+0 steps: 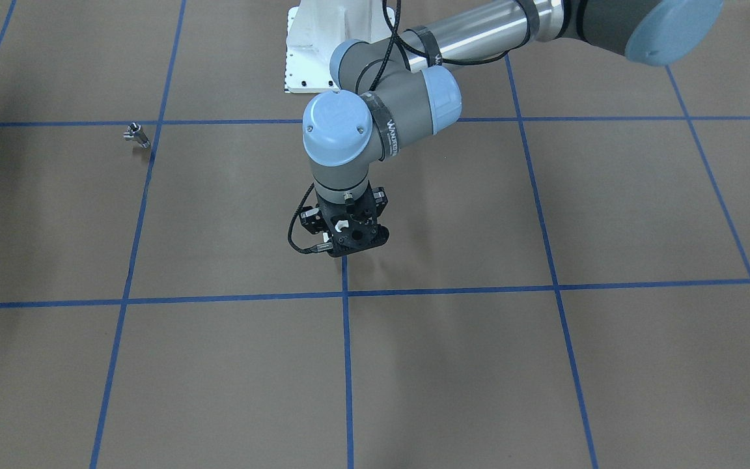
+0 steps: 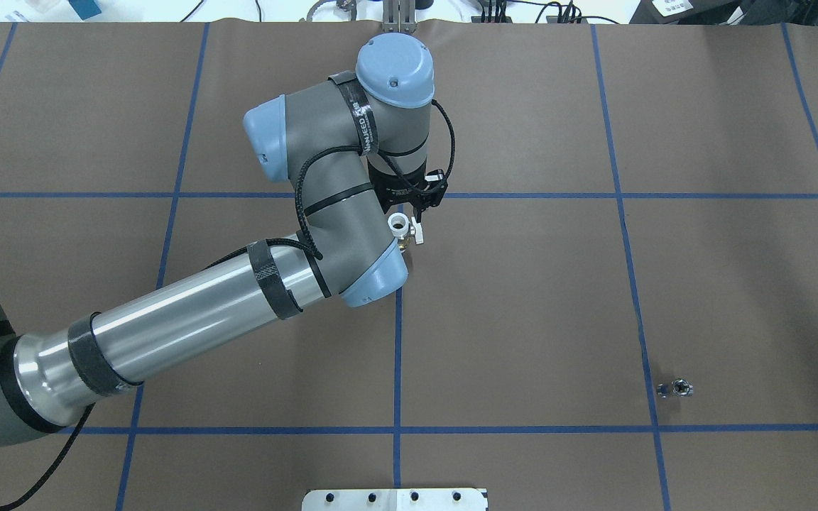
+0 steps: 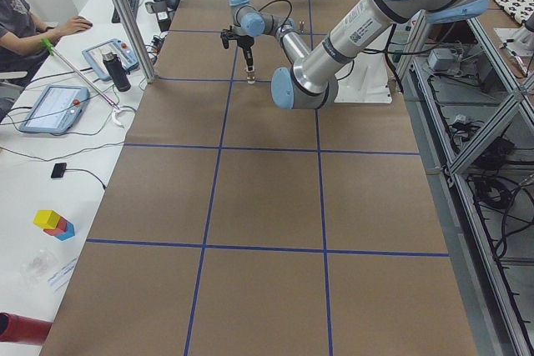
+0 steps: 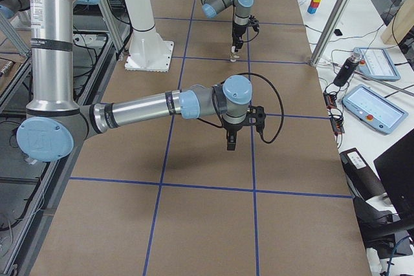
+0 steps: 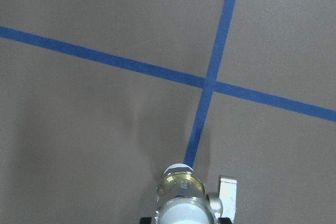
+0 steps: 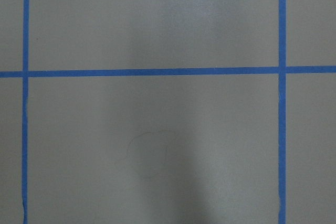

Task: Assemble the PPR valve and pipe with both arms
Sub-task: 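Lower the valve upright at table center with the left gripper, then open the left gripper and withdraw it while the right gripper reaches toward the chrome fitting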

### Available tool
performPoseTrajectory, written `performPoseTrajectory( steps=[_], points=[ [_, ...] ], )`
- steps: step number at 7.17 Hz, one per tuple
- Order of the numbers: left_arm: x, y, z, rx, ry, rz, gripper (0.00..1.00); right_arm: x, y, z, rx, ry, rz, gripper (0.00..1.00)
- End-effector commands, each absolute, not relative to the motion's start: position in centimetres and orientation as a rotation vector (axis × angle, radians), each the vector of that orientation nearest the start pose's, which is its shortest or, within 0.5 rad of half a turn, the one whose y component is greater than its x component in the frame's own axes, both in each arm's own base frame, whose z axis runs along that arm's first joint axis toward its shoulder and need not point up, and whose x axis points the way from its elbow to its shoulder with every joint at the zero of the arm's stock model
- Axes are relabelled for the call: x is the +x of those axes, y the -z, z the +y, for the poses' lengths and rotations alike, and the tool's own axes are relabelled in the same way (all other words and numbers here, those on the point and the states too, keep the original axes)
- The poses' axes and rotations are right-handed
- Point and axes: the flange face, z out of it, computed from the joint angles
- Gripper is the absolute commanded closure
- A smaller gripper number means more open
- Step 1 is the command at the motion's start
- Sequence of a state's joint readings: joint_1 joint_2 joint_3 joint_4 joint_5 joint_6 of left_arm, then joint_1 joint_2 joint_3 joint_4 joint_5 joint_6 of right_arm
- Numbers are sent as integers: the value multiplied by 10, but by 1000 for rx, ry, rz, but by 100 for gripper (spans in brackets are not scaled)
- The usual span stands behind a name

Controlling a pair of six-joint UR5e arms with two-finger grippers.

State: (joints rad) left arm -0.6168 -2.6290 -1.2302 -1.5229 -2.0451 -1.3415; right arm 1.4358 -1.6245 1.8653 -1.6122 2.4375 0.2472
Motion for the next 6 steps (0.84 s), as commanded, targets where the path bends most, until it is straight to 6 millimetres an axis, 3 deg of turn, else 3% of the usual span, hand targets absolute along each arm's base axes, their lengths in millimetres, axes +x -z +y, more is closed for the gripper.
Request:
performPoseTrajectory(
  steps=[1, 2, 3, 5, 6],
  points=[
    [590, -105, -530, -131, 203, 816, 29, -9, -536, -472, 17, -13, -884, 0],
    [572, -100, -530, -117, 207, 838, 29, -20, -537, -472, 7, 9, -882, 0],
    [540, -119, -518, -100, 209, 862, 29, -48, -529, -473, 24, 80, -888, 0],
    [472, -166, -487, -51, 159, 881, 27, -127, -501, -466, 18, -20, -935, 0],
    [431, -185, -468, -11, 109, 883, 27, -171, -489, -451, 4, -61, -978, 0]
  ],
)
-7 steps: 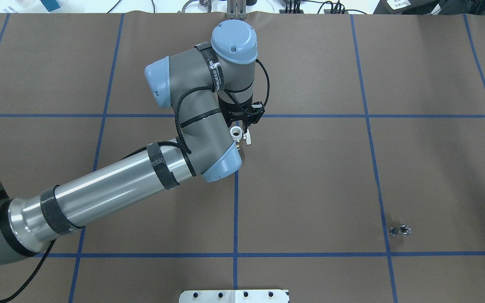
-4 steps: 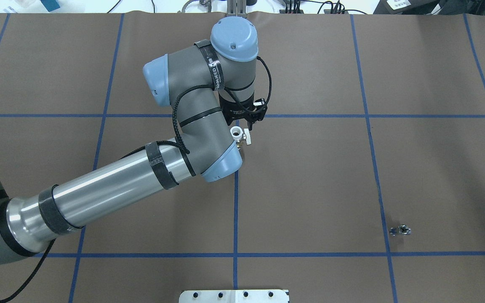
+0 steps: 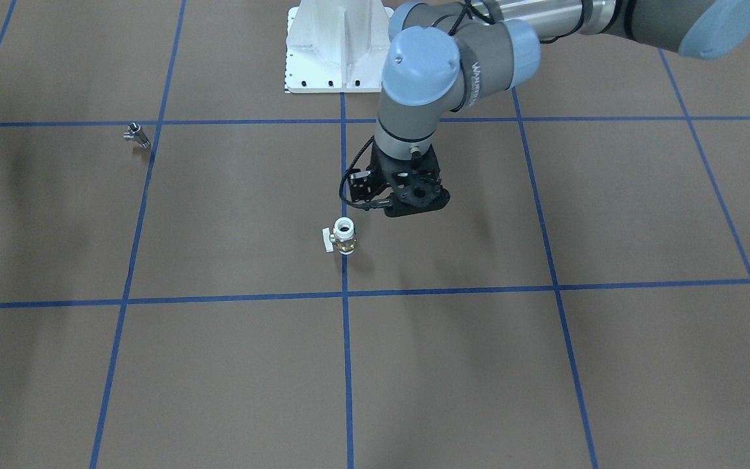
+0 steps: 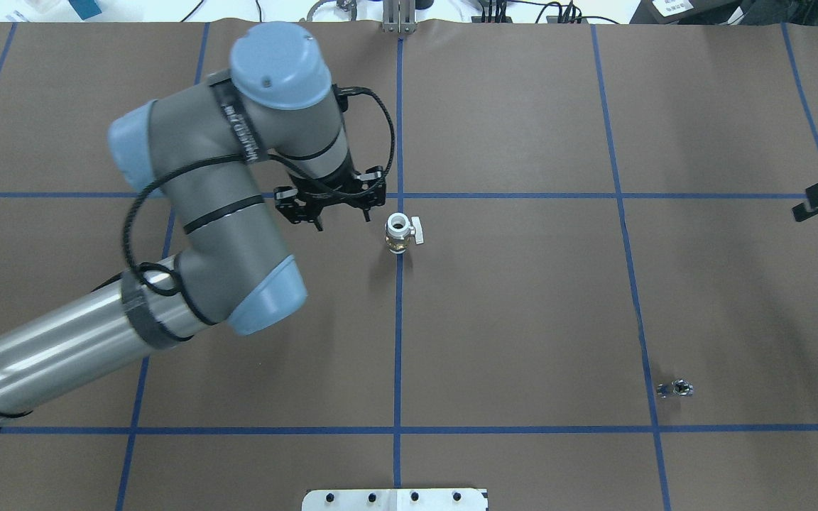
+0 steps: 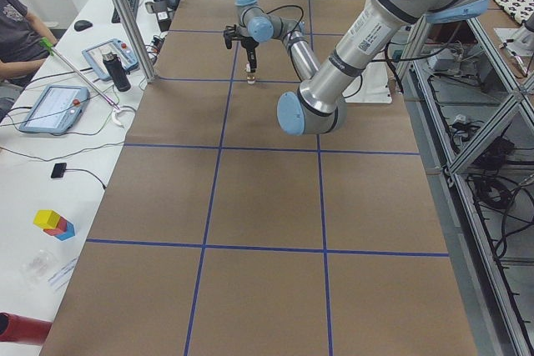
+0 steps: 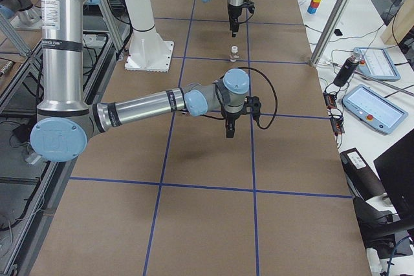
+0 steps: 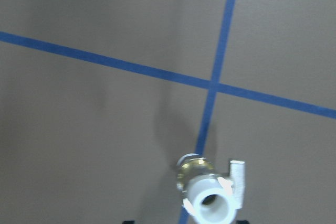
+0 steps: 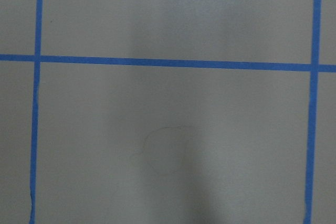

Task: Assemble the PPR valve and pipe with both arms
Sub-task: 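Open the left gripper and withdraw it while the right gripper reaches toward the chrome fitting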

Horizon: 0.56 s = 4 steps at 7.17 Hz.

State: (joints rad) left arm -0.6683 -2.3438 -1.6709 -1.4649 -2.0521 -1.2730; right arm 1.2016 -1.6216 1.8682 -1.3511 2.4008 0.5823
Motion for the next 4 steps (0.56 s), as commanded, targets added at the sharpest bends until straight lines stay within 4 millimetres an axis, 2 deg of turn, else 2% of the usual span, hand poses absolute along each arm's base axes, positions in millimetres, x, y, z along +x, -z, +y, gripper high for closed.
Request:
performPoseTrajectory(
  steps=[1, 2, 3, 4],
  points=[
    [392, -207, -447, 23, 75, 891, 27, -214, -471, -433, -63, -126, -1008, 0],
    [364, -214, -438, 40, 85, 901, 27, -258, -446, -405, -79, -155, -990, 0],
    [364, -215, -439, 40, 88, 898, 27, -280, -438, -386, -98, -139, -986, 0],
    [364, -216, -440, 40, 89, 895, 27, -288, -432, -373, -98, -116, -982, 0]
  ],
)
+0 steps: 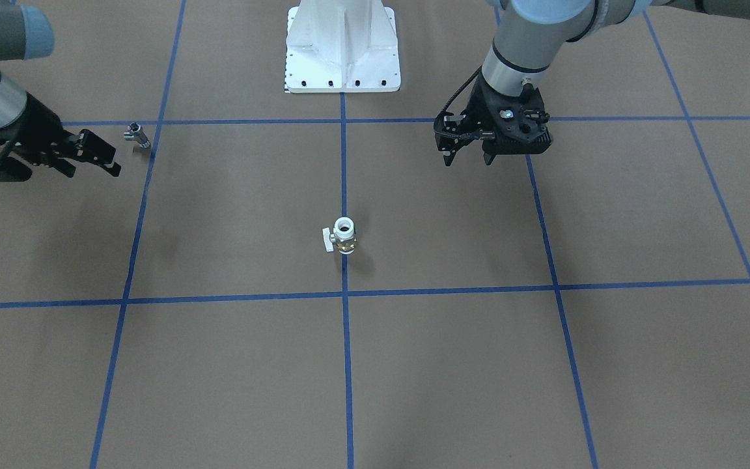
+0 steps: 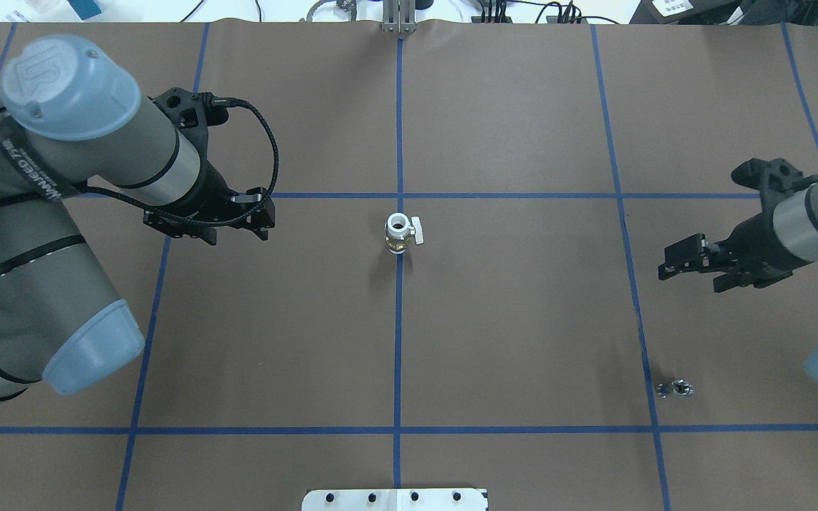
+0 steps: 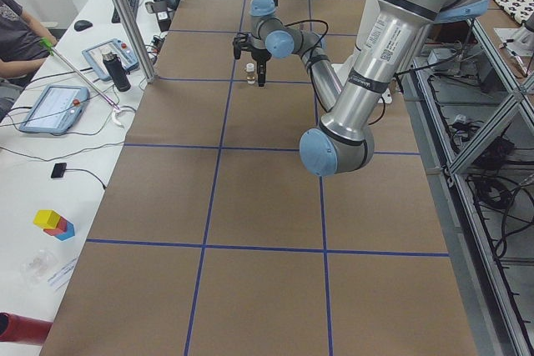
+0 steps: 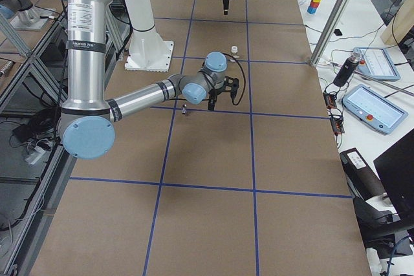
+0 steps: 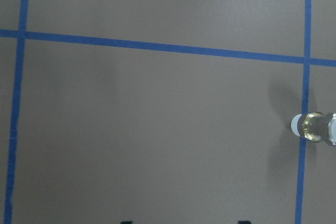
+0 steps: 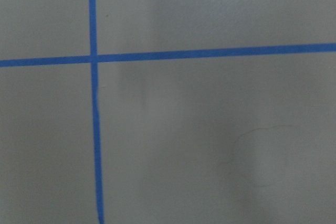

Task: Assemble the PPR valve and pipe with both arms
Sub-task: 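Open the left gripper and withdraw it while the right gripper reaches toward the chrome fitting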

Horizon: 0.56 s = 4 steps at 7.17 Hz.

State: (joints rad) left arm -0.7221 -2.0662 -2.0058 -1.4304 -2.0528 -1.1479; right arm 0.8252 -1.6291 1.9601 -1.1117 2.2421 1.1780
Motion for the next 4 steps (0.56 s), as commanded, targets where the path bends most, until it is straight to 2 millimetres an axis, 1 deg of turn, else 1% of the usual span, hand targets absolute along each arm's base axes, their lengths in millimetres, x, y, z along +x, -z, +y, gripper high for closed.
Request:
performPoseTrajectory(
  steps=[1, 2, 3, 4],
  points=[
    [363, -215, -441, 41, 91, 898, 27, -281, -439, -348, -91, -121, -944, 1],
    [363, -216, -441, 41, 92, 895, 27, -275, -442, -328, -124, -221, -910, 1],
    [364, -217, -442, 39, 93, 892, 26, -284, -429, -309, -137, -263, -890, 2],
    [364, -217, -442, 40, 93, 894, 26, -300, -432, -294, -88, -266, -785, 3]
  ],
)
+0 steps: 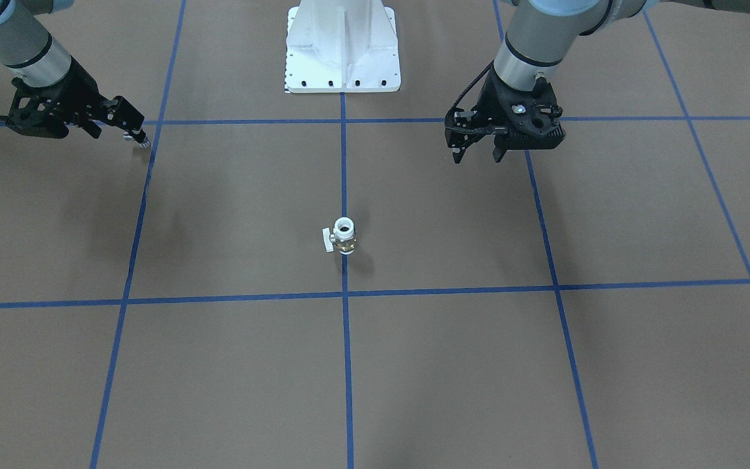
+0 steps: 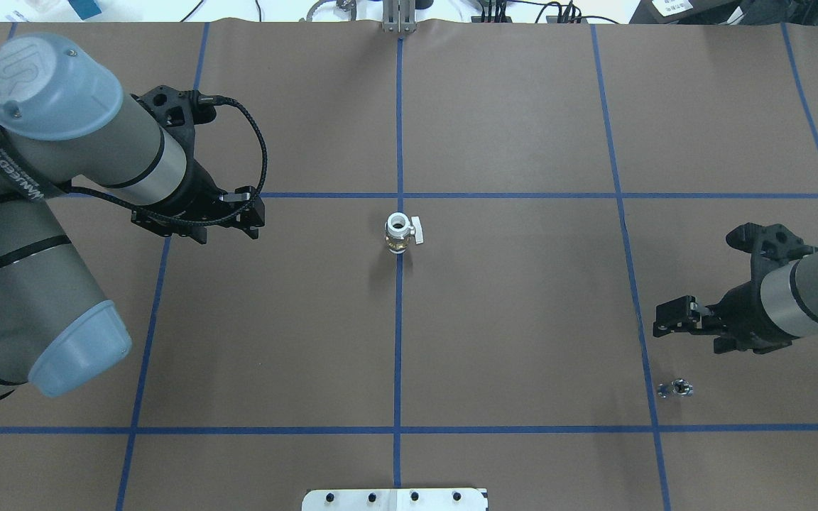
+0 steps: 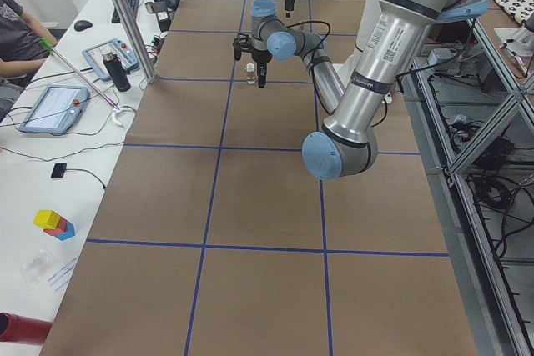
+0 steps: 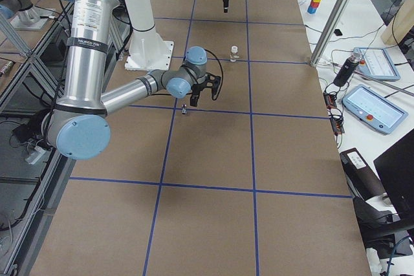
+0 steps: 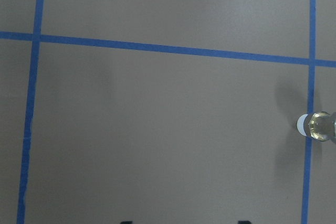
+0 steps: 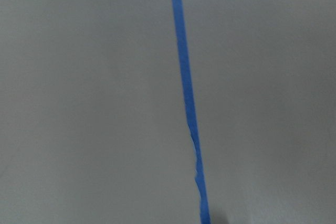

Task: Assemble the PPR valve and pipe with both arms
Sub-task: 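Open the left gripper and withdraw it while the right gripper reaches toward the chrome fitting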

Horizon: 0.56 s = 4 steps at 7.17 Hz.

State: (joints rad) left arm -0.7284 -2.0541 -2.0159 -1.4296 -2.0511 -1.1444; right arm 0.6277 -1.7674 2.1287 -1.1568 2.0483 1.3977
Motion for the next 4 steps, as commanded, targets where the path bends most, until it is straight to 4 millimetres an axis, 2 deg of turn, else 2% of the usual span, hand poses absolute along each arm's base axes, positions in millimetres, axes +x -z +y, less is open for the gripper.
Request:
performPoseTrajectory(
  steps=[1, 4],
  points=[
    [364, -217, -442, 40, 93, 894, 26, -306, -431, -287, -79, -255, -752, 4],
    [363, -218, -442, 40, 94, 891, 26, -321, -432, -274, -132, -305, -744, 8]
  ],
)
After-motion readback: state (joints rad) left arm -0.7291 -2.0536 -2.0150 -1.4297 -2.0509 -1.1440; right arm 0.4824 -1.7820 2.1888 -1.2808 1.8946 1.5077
